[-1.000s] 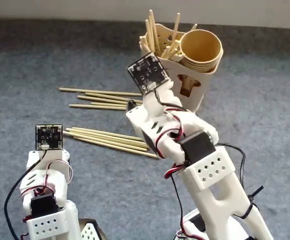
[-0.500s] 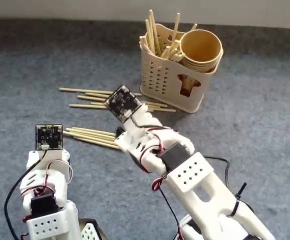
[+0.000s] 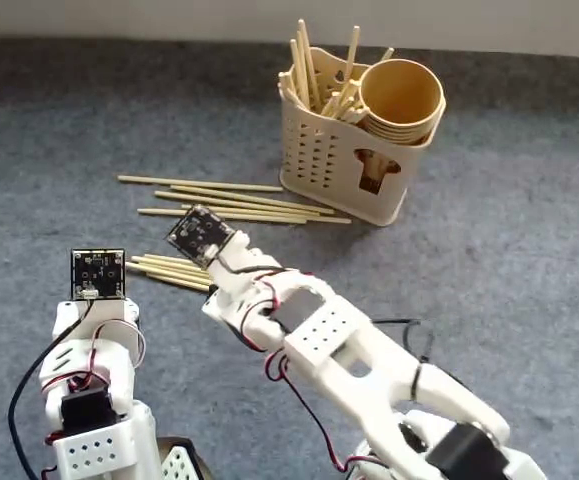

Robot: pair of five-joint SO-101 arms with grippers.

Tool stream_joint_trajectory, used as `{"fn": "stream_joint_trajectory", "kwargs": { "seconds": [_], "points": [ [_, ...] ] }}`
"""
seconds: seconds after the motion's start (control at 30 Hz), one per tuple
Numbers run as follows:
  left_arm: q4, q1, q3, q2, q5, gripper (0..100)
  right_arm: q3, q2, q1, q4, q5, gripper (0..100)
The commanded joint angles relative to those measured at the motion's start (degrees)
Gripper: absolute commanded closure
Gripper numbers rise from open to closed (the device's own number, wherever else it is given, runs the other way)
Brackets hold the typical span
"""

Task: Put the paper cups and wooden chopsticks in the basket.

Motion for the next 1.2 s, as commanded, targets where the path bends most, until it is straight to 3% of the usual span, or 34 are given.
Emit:
{"fn": "stream_joint_trajectory", "kwargs": {
  "seconds": [0.0,0.73,1.17],
  "points": [
    [0.26,0.66,1.10,0.31,-0.44,99,-0.84,2.95,-1.54,-4.62,4.48,86.5],
    [0.26,0.66,1.10,0.31,-0.44,99,-15.08,26.33,-1.01,-4.62,6.42,89.3],
    [0.35,0.66,1.10,0.31,-0.44,99,-28.35,34.33,-0.48,21.23,6.51,89.7]
  ]
}}
